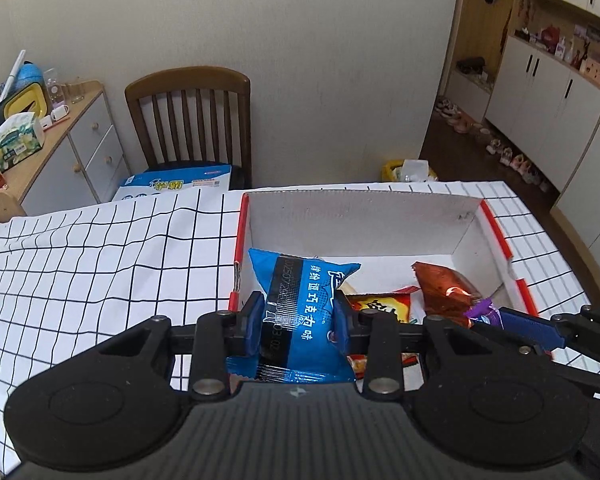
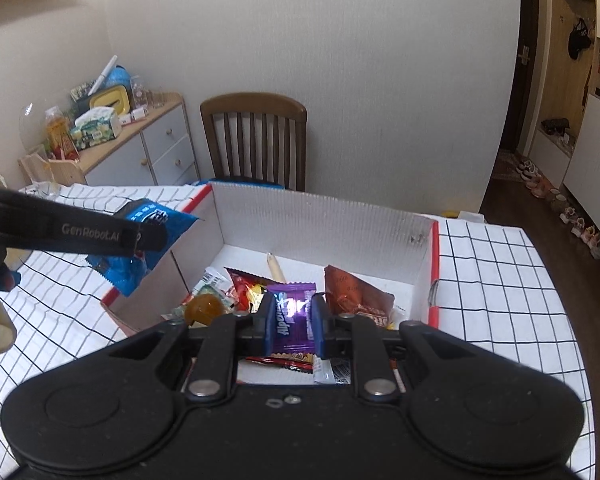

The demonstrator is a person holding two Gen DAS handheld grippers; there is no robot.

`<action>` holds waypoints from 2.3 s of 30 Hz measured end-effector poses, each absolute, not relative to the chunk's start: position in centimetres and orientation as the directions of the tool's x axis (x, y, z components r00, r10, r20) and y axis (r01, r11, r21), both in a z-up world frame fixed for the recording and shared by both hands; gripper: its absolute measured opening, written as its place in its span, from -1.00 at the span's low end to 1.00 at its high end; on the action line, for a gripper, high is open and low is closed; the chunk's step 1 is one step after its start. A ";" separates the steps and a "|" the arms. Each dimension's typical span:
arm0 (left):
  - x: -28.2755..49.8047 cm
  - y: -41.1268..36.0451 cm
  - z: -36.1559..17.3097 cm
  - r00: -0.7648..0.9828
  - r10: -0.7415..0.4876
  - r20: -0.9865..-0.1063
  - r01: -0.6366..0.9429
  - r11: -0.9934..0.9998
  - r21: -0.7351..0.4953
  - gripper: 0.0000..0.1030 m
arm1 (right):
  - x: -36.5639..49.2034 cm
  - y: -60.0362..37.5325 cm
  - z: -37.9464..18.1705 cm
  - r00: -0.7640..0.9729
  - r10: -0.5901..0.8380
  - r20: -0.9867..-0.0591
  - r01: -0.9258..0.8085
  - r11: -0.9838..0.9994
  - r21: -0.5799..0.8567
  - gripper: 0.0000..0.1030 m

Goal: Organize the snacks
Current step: 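Carry the purple candy and blue packet over the red box with both tools, then open both tools to drop the candy and blue packet into the box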

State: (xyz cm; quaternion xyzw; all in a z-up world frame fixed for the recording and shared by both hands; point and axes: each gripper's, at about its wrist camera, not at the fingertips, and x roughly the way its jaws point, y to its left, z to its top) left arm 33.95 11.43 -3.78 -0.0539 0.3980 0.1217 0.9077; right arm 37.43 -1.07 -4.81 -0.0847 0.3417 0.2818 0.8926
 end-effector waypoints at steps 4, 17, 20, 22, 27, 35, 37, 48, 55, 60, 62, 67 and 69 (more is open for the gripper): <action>35.2 11.4 -4.9 0.635 0.189 -0.749 -0.261 0.965 0.023 -0.33 | 38.5 -0.6 -5.7 0.587 0.438 -0.681 -0.563 0.825 0.045 -0.68; 38.0 9.6 -7.6 0.601 0.209 -0.771 -0.202 0.974 0.106 -0.33 | 41.0 0.1 -7.8 0.554 0.399 -0.731 -0.557 0.830 0.031 -0.68; 38.6 9.6 -8.0 0.597 0.201 -0.777 -0.199 0.975 0.099 -0.33 | 41.3 0.2 -8.3 0.547 0.398 -0.737 -0.562 0.826 0.029 -0.68; 39.1 9.5 -8.4 0.590 0.193 -0.784 -0.193 0.977 0.095 -0.33 | 41.4 0.3 -8.5 0.542 0.400 -0.739 -0.567 0.823 0.030 -0.68; 39.8 9.1 -9.3 0.575 0.187 -0.796 -0.191 0.977 0.091 -0.33 | 41.7 1.1 -9.1 0.531 0.392 -0.752 -0.585 0.811 0.010 -0.68; 40.0 9.3 -10.4 0.550 0.189 -0.814 -0.198 0.976 0.093 -0.31 | 41.9 1.3 -9.5 0.528 0.383 -0.758 -0.581 0.814 0.007 -0.65; 40.0 9.1 -10.4 0.548 0.195 -0.813 -0.196 0.975 0.102 -0.31 | 41.9 1.3 -9.6 0.531 0.381 -0.757 -0.574 0.819 0.009 -0.62; 38.8 9.2 -9.8 0.555 0.196 -0.808 -0.212 0.973 0.090 -0.02 | 42.0 0.5 -9.2 0.515 0.388 -0.764 -0.547 0.836 0.056 -0.33; 36.8 8.9 -8.3 0.597 0.204 -0.776 -0.211 0.973 0.093 0.32 | 41.0 0.1 -8.0 0.529 0.398 -0.750 -0.542 0.838 0.062 -0.06; 35.4 9.2 -7.2 0.617 0.191 -0.763 -0.221 0.973 0.065 0.32 | 40.0 -0.4 -7.1 0.547 0.402 -0.734 -0.544 0.837 0.053 0.16; 34.8 9.2 -6.7 0.627 0.187 -0.757 -0.224 0.973 0.055 0.32 | 39.6 -0.8 -6.7 0.554 0.407 -0.726 -0.543 0.838 0.055 0.23; 33.1 9.2 -5.2 0.656 0.182 -0.733 -0.224 0.974 0.042 0.32 | 38.4 -1.5 -5.6 0.579 0.413 -0.702 -0.539 0.841 0.050 0.34; 32.3 9.1 -4.7 0.666 0.184 -0.723 -0.222 0.974 0.044 0.32 | 37.9 -1.8 -5.1 0.594 0.416 -0.689 -0.538 0.842 0.044 0.39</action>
